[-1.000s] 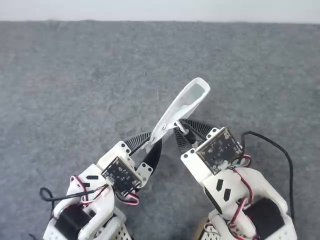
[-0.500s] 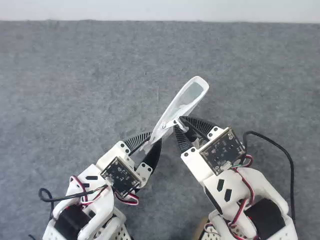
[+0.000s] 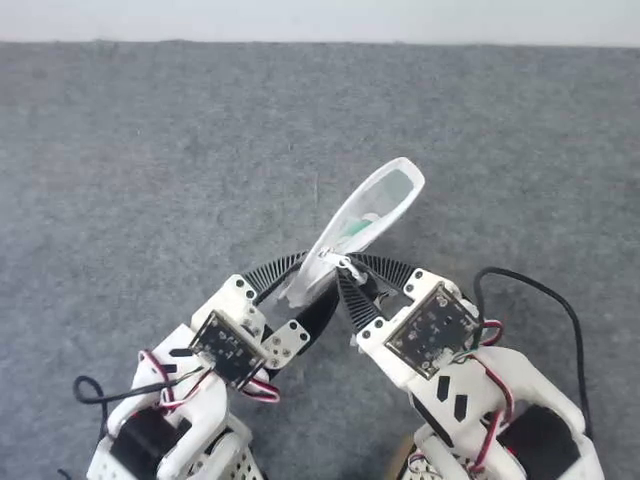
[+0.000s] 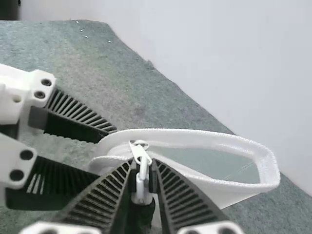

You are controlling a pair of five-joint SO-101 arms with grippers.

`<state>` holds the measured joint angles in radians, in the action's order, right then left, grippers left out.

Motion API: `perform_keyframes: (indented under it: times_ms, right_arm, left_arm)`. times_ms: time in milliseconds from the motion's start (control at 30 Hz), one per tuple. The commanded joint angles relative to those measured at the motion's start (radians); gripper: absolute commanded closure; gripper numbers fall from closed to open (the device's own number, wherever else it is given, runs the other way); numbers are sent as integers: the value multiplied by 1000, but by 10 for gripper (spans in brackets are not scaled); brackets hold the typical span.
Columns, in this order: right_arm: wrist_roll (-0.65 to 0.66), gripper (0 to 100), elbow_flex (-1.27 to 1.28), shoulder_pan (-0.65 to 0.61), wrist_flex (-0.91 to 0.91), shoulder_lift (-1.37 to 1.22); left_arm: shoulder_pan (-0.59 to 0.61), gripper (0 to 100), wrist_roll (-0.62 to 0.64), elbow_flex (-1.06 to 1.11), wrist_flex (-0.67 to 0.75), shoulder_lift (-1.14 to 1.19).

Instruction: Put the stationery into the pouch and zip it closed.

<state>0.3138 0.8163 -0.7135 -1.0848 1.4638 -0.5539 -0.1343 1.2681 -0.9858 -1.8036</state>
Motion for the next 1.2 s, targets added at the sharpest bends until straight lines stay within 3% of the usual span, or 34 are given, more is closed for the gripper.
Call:
perform_keyframes:
  times_ms: [0,200,367,833,1167]
  right_arm:
    - [12,993,-51,-13,-2,-18]
    - [3,993,-54,-7,28,-7]
    - [-34,993,-51,-1,54,-7]
    - [-80,993,37,255,280,-18]
    - [-89,993,80,332,361,-8]
  left_arm:
    - [-8,854,18,10,72,-17]
    - [-11,993,14,88,160,-17]
    - [-3,991,18,87,130,-17]
    - [-3,991,11,85,84,-17]
    - [-3,991,11,85,84,-17]
